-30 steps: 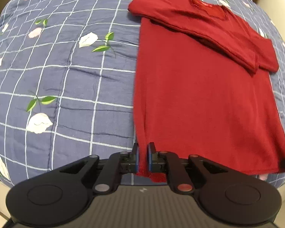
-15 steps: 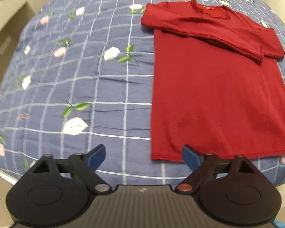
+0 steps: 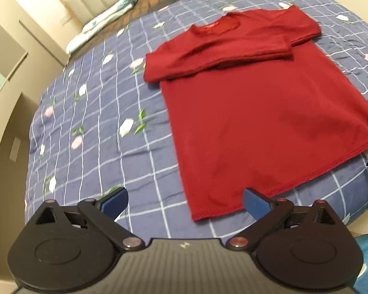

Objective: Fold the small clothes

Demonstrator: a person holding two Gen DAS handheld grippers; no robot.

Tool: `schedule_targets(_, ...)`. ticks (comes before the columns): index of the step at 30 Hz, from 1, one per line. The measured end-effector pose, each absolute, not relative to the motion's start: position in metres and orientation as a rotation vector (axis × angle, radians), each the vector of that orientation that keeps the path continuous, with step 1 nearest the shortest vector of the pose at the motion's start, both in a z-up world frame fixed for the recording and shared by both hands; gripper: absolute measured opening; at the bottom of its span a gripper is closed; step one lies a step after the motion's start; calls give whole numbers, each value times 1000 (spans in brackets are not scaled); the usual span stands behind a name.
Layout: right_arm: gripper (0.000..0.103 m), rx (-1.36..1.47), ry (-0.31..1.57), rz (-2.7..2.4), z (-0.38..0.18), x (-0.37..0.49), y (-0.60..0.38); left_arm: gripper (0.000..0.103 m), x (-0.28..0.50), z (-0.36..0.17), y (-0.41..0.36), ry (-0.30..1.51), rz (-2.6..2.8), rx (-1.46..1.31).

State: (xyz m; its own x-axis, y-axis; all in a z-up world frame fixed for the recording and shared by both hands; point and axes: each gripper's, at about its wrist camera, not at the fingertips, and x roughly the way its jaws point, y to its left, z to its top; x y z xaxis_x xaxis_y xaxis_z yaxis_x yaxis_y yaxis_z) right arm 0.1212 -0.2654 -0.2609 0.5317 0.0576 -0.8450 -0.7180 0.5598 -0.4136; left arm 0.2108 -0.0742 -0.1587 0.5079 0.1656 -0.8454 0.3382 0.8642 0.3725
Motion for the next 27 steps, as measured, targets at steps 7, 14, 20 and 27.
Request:
schedule_targets(7,89,-927,861,598,-272,118,-245,102,211,-202,-104,1126,-181,660)
schedule_targets(14,80,-941,856,553,-279,129,-239,102,211,-225,-119,1173,-248,726)
schedule_targets(20,26,-949,862,581,-273,141,-233,102,214,-233,-125,1175,-255,760)
schedule_targets(27,11,-641,1029,590,-240,182,-243,102,213,-236,-131,1162,-303,780)
